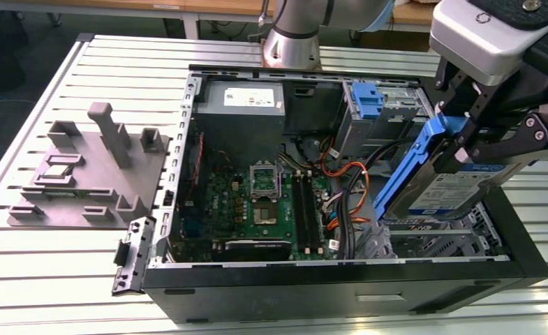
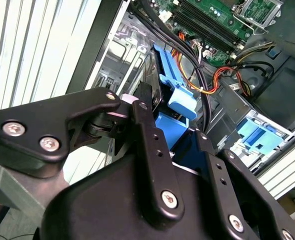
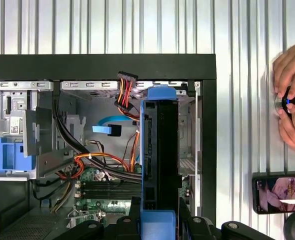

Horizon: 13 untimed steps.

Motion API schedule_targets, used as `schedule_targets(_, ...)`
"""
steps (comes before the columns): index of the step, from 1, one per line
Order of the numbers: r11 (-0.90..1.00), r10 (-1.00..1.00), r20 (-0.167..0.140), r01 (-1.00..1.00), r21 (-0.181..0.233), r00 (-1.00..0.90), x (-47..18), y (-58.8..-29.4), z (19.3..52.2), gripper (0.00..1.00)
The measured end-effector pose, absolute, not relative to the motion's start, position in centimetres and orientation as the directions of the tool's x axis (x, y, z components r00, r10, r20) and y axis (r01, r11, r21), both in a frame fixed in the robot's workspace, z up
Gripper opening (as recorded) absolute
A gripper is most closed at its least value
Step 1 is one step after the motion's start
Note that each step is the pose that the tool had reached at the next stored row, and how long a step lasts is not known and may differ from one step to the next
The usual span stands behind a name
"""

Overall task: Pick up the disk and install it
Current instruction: 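Insert the disk into the insertion slot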

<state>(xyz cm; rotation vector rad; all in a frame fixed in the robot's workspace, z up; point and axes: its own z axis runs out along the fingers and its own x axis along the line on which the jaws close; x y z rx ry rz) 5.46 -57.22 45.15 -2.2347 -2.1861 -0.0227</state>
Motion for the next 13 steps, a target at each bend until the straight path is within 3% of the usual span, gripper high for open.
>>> schedule_targets(13,-0.022,1.000,0.021,1.000,-0.001,0.022,5.82,-57.22,45.06,0.36)
